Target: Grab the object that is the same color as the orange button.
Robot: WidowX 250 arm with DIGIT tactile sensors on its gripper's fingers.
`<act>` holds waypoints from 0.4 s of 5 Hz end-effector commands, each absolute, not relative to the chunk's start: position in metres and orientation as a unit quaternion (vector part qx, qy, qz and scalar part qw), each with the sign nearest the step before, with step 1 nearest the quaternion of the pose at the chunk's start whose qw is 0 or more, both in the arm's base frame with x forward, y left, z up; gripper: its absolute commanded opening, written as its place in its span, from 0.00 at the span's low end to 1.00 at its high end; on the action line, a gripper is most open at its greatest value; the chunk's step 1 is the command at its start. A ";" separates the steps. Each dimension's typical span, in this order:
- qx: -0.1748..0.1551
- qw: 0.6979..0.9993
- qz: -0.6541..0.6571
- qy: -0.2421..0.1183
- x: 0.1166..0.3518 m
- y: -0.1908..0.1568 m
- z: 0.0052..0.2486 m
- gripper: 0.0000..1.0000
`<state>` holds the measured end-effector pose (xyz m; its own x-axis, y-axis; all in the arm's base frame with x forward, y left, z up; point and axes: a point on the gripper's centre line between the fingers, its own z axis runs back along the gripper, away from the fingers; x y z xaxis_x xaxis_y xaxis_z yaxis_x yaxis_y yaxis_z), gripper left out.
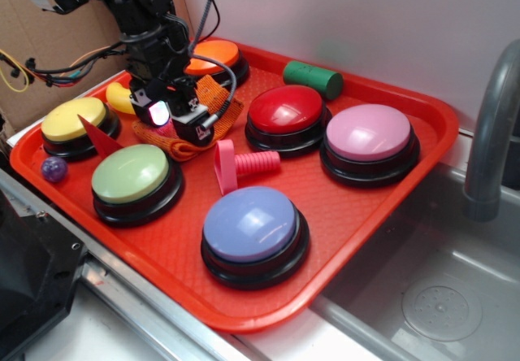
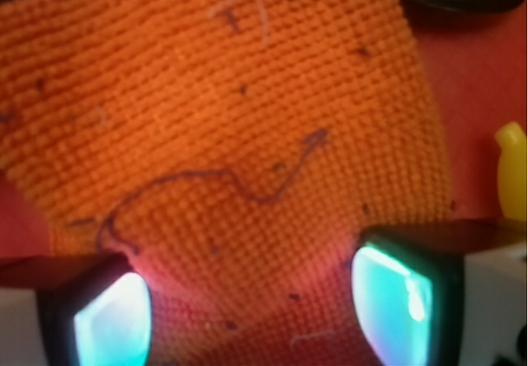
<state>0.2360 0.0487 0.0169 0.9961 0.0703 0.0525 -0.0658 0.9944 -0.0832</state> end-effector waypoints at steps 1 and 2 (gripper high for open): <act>-0.021 0.998 0.044 -0.042 0.237 0.048 0.026 0.00; -0.017 0.998 0.048 -0.043 0.236 0.049 0.028 0.00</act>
